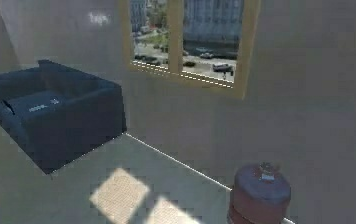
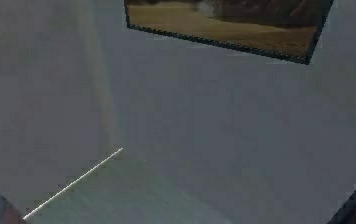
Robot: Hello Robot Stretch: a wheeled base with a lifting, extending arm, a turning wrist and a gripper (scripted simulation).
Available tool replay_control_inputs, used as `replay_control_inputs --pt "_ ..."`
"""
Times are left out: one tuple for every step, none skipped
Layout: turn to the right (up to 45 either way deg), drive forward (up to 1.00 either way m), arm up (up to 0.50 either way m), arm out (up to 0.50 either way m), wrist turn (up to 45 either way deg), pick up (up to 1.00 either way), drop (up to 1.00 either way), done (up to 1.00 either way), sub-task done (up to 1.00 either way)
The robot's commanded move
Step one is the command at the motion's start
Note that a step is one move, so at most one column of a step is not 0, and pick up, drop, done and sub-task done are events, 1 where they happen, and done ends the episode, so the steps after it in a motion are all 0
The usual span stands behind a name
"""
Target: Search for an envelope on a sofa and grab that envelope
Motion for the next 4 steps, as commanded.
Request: replay_control_inputs --pt "-45.0 0.00 0.00 0.00 0.0 0.00 0.00 0.00 0.00" --pt "0.0 1.00 0.00 0.00 0.0 0.00 0.00 0.00 0.00" --pt "-6.0 0.00 0.00 0.00 0.0 0.00 0.00 0.00 0.00" --pt "-3.0 0.00 0.00 0.00 0.0 0.00 0.00 0.00 0.00"
